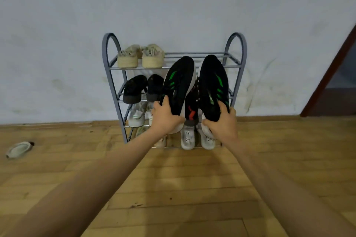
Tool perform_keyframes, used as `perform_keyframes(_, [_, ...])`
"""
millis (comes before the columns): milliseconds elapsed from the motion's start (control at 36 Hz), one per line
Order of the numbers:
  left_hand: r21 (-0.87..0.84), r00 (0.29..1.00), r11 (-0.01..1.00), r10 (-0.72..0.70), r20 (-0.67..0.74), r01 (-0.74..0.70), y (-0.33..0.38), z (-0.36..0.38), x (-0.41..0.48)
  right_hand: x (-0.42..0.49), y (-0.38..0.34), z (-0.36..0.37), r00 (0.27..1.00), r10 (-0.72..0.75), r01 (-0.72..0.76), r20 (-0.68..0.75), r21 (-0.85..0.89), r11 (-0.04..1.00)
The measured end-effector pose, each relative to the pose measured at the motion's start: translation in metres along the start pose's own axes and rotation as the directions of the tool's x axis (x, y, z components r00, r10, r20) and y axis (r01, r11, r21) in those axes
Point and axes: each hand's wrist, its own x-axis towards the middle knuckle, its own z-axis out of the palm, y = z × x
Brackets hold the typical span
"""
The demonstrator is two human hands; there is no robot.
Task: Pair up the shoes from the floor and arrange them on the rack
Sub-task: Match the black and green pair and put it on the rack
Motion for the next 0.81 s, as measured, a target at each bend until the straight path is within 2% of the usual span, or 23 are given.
perform_keyframes(333, [0.079,0.999,0.997,-0.026,0.033,0.023,0.076,-0.042,0.075,0.103,-0.06,-0.053,0.998,0.027,-0.015,0.05,-0.238,0.971])
perform_keyframes(556, [0.209,1.0,0.978,-0.008,0.014,0.005,0.098,-0.045,0.14,0.18,-0.078,-0.061,0.995,0.014,0.016,0.099,-0.291,0.957])
perform_keyframes(806, [0.185,1.0,0.983,0.007,-0.028,-0.002,0.118,-0.038,0.203,0.241,-0.086,-0.06,0.989,0.006,0.051,0.146,-0.385,0.922])
